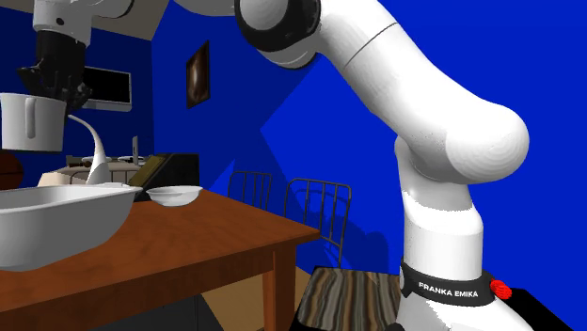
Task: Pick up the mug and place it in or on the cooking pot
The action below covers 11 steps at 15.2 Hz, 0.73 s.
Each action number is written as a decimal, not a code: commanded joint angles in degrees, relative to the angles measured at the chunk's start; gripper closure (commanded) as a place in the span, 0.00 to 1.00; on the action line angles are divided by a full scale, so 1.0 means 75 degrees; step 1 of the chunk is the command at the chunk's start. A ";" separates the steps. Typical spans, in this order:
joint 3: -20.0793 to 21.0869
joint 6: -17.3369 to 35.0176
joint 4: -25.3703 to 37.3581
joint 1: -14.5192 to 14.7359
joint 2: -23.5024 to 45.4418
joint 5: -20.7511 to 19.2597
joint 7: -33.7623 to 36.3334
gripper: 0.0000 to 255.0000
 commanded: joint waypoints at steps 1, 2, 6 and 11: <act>-0.0010 0.0313 -0.0433 0.0056 -0.0127 -0.0015 -0.0020 1.00; -0.0016 0.0471 -0.0670 0.0081 -0.0205 -0.0023 -0.0037 1.00; -0.0031 0.1033 -0.1460 0.0160 -0.0426 -0.0044 -0.0093 1.00; -0.0036 0.1643 -0.2223 0.0228 -0.0575 -0.0052 -0.0152 1.00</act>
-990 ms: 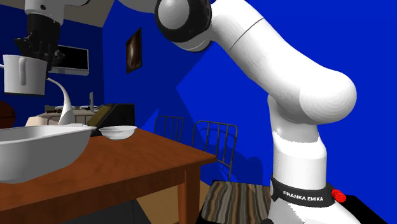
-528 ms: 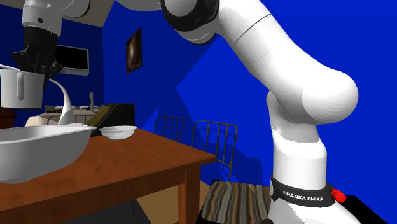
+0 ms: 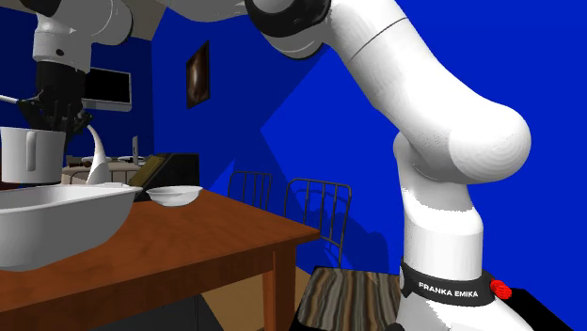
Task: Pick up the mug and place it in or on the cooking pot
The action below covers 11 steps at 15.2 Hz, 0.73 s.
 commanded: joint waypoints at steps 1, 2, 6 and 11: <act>-0.0003 0.0254 -0.0321 0.0024 -0.0071 -0.0002 -0.0029 1.00; -0.0003 0.0352 -0.0433 0.0033 -0.0084 -0.0002 -0.0039 1.00; -0.0003 0.0352 -0.0433 0.0033 -0.0084 -0.0002 -0.0039 1.00; -0.0003 0.0351 -0.0430 0.0033 -0.0082 -0.0001 -0.0039 0.00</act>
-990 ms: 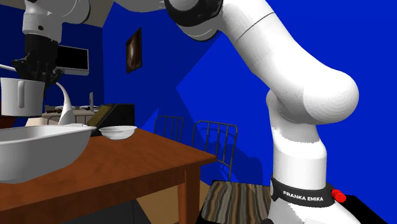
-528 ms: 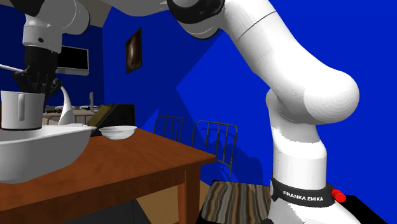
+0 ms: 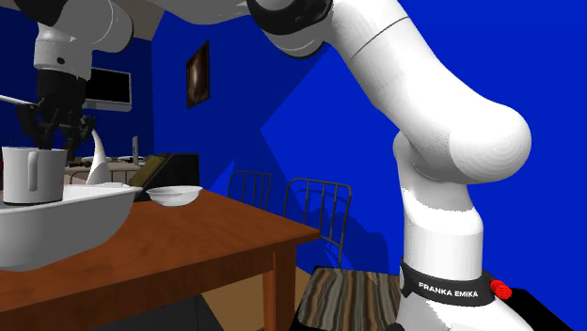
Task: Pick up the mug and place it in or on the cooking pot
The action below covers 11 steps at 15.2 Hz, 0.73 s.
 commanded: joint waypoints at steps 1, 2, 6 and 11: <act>0.0000 0.0002 -0.0002 0.0000 -0.0002 0.0000 0.0000 0.00; 0.0000 0.0002 -0.0002 0.0000 -0.0002 0.0000 0.0000 0.00; -0.0004 -0.0266 0.0283 -0.0030 0.0015 -0.0002 0.0016 0.00; -0.0002 -0.1090 0.1276 -0.0142 0.0178 0.0012 0.0065 0.00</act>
